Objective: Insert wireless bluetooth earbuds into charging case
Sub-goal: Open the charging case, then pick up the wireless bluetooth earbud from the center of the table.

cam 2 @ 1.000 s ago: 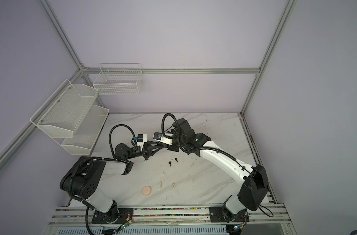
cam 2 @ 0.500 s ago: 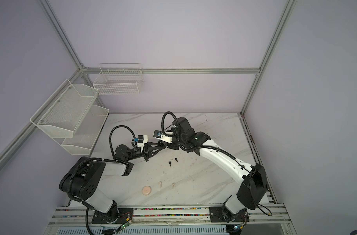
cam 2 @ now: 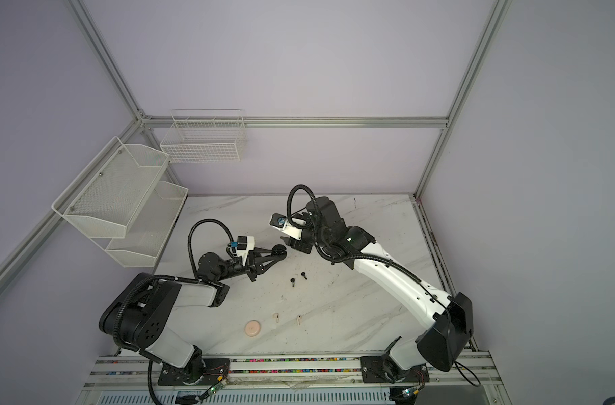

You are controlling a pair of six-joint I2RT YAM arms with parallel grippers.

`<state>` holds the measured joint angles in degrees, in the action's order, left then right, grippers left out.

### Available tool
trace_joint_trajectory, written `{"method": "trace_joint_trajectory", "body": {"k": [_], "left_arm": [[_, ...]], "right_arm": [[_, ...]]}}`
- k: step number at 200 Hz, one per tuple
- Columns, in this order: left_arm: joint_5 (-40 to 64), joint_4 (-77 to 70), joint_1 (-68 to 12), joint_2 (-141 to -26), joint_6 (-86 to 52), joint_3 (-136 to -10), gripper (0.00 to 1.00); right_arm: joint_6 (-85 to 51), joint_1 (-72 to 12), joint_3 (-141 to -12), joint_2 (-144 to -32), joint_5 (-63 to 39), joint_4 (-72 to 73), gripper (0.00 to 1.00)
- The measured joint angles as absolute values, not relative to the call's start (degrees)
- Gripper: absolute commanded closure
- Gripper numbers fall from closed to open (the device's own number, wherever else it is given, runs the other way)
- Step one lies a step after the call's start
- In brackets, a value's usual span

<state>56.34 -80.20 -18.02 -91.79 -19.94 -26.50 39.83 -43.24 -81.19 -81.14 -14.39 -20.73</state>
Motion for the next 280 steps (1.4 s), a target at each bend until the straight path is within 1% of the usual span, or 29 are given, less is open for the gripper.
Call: {"method": "trace_joint_trajectory", "body": {"k": [44, 65, 90, 108, 135, 179, 205, 244, 280], "left_arm": [[54.81, -80.16, -18.02, -89.56, -19.97, -24.27, 1.00], [51.77, -80.40, -18.04, -87.48, -19.88, -22.20, 1.00], [45.76, -80.71, -18.02, -85.86, -18.59, -18.83, 1.00], [42.44, -81.01, -18.02, -85.34, -17.93, -16.93, 1.00], [39.77, -81.23, -18.02, -84.18, -17.69, -14.90, 1.00], [37.12, -81.47, -18.04, -79.96, -17.26, -11.38, 1.00], [36.12, -81.93, -18.04, -77.38, -16.93, -10.92, 1.00], [35.70, -82.06, -18.04, -77.10, -16.91, -10.90, 1.00], [35.73, -82.04, -18.04, -77.12, -16.88, -10.90, 1.00]], "right_arm": [[23.64, -43.22, -79.61, -74.63, -12.47, -20.34, 0.50], [12.95, -43.03, -76.49, -72.42, -8.62, -21.41, 0.57], [-1.15, -41.23, -75.33, -75.24, -5.50, -23.81, 0.65], [-9.98, -40.27, -70.94, -78.11, -4.97, -23.81, 0.65], [-19.42, -40.23, -64.07, -82.67, -5.56, -24.12, 0.65], [-26.94, -42.48, -63.88, -91.70, -5.76, -23.33, 0.59], [-29.47, -45.06, -65.06, -96.03, -5.43, -22.94, 0.59], [-31.29, -48.38, -69.89, -103.83, -5.10, -22.96, 0.59], [-31.24, -49.63, -72.51, -107.11, -2.79, -24.91, 0.59]]}}
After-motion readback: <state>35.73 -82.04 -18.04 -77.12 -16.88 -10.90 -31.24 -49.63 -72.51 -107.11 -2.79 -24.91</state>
